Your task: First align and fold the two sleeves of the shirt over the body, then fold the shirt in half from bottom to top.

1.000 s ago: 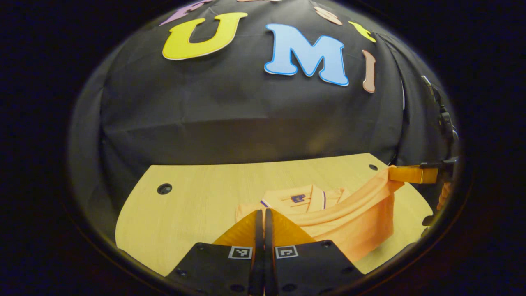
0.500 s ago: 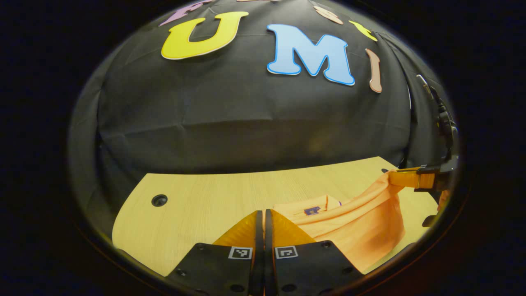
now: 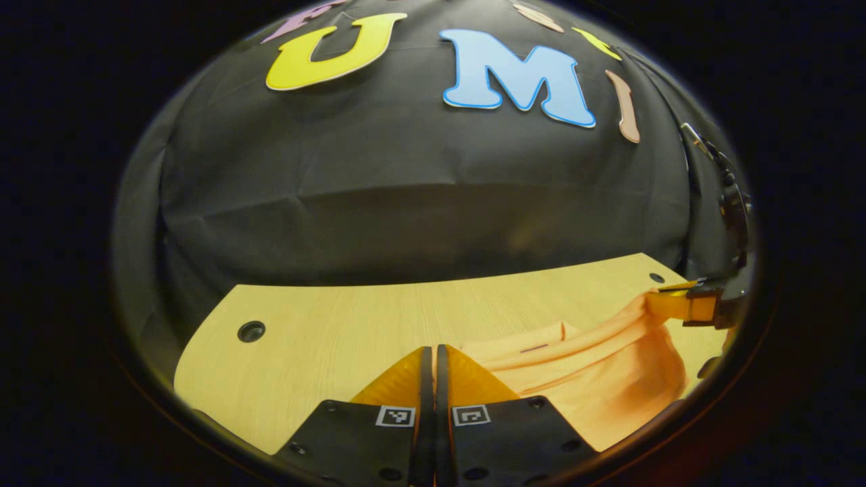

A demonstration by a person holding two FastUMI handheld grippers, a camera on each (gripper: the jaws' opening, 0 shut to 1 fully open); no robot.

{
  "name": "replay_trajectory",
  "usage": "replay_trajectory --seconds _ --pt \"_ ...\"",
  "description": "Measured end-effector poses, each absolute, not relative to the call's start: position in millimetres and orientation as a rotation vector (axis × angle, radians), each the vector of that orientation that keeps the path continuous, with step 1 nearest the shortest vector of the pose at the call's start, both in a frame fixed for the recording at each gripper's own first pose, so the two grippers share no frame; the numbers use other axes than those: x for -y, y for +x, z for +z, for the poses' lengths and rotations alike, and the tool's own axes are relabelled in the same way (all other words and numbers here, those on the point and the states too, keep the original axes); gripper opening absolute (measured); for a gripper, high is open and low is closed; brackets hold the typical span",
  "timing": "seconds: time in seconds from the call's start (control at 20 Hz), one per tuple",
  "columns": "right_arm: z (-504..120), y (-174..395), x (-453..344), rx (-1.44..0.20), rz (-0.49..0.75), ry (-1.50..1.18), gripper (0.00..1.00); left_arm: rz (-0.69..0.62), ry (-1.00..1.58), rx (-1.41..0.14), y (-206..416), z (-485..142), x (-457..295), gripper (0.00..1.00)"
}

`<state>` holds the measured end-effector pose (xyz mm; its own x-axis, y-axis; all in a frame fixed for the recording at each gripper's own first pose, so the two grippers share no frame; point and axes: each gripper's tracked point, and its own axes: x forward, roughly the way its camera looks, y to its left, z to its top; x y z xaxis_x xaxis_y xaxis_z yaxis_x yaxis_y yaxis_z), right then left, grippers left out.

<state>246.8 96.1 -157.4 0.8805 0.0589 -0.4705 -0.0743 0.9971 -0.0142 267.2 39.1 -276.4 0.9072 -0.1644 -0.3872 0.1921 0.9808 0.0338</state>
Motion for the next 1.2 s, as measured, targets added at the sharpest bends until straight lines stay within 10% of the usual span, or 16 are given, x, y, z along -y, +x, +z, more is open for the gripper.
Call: replay_trajectory --seconds 0.5,0.85,1.2 --pt "-161 237 -102 -0.519 0.063 -0.056 0.21 -0.205 0.063 -0.436 262 -285 -33 0.18" --pt "-134 208 -110 -0.473 0.099 -0.059 0.8 -0.17 0.049 -0.404 233 -255 -40 0.84" --pt "-94 158 -101 -0.389 0.109 -0.052 0.96 -0.156 0.055 -0.322 191 -215 -41 0.95"
